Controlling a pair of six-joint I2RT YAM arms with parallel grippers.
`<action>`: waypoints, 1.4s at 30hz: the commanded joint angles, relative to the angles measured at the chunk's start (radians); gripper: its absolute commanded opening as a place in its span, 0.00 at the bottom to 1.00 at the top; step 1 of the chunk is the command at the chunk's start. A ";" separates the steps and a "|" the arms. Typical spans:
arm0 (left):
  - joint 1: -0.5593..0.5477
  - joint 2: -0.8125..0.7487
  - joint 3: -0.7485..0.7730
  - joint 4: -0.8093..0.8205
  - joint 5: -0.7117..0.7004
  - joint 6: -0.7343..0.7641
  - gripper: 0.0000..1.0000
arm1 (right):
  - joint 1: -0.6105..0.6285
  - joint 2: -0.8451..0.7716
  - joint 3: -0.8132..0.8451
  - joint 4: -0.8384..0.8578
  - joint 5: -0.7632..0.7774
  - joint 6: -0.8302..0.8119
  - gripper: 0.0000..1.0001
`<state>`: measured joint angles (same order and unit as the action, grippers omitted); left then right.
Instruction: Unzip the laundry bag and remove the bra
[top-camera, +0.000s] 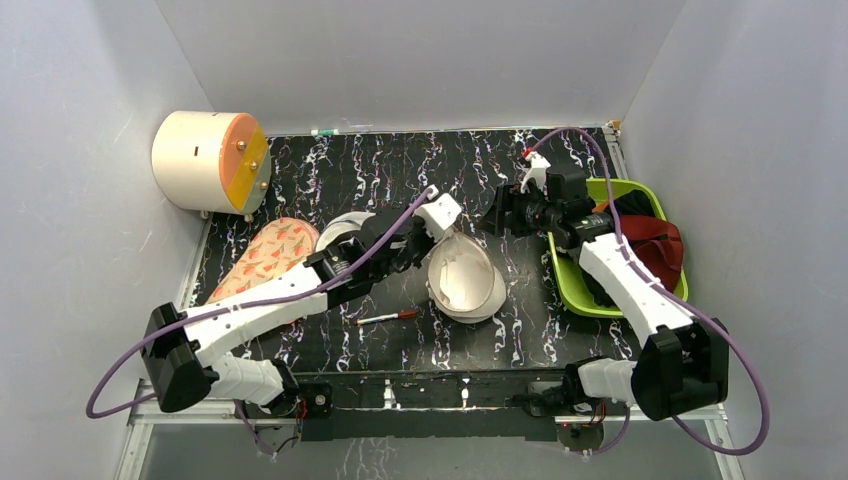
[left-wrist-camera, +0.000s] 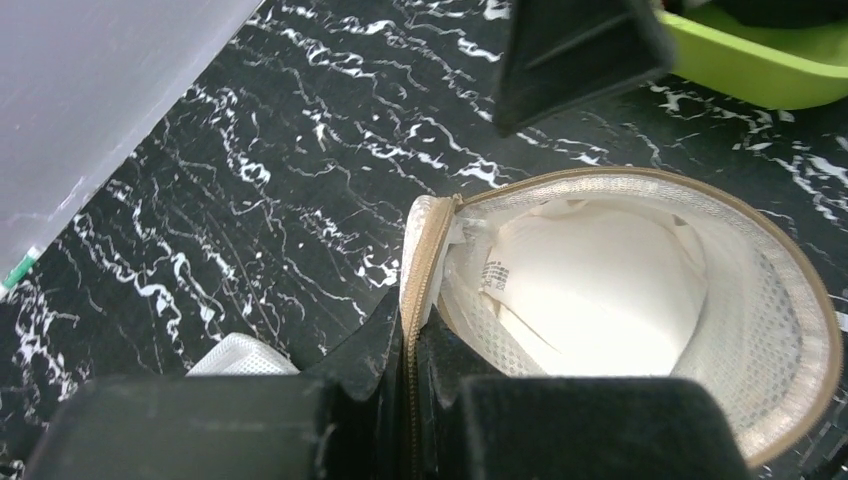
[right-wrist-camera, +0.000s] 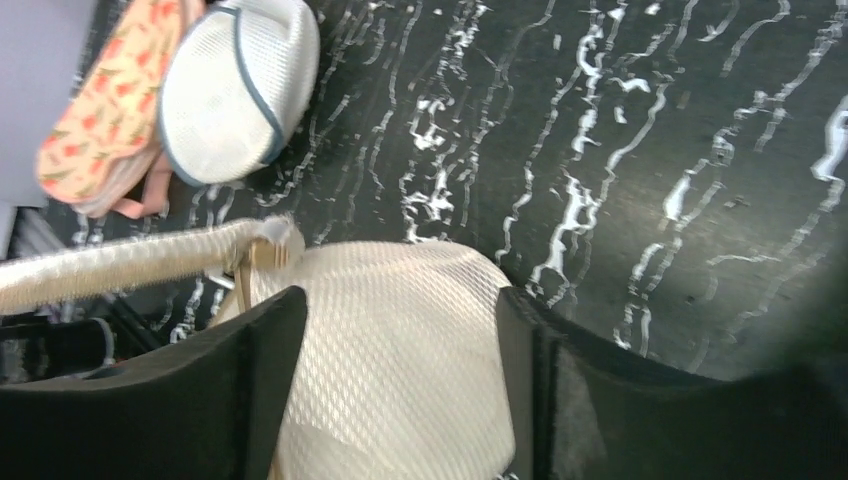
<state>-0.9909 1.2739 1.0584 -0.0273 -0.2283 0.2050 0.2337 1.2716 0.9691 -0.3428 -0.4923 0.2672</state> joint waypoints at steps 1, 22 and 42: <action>0.026 0.036 0.069 -0.062 -0.104 -0.041 0.00 | 0.000 -0.059 0.069 -0.120 0.103 -0.064 0.76; 0.125 0.153 0.124 -0.132 -0.212 -0.148 0.37 | 0.260 -0.122 0.002 -0.331 0.635 0.013 0.98; 0.154 0.190 0.119 -0.109 0.078 -0.236 0.93 | 0.339 -0.152 0.111 -0.220 0.492 -0.005 0.80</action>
<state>-0.8349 1.4853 1.1759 -0.1490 -0.3172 0.0212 0.5598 1.1282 1.0466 -0.6304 0.0120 0.2634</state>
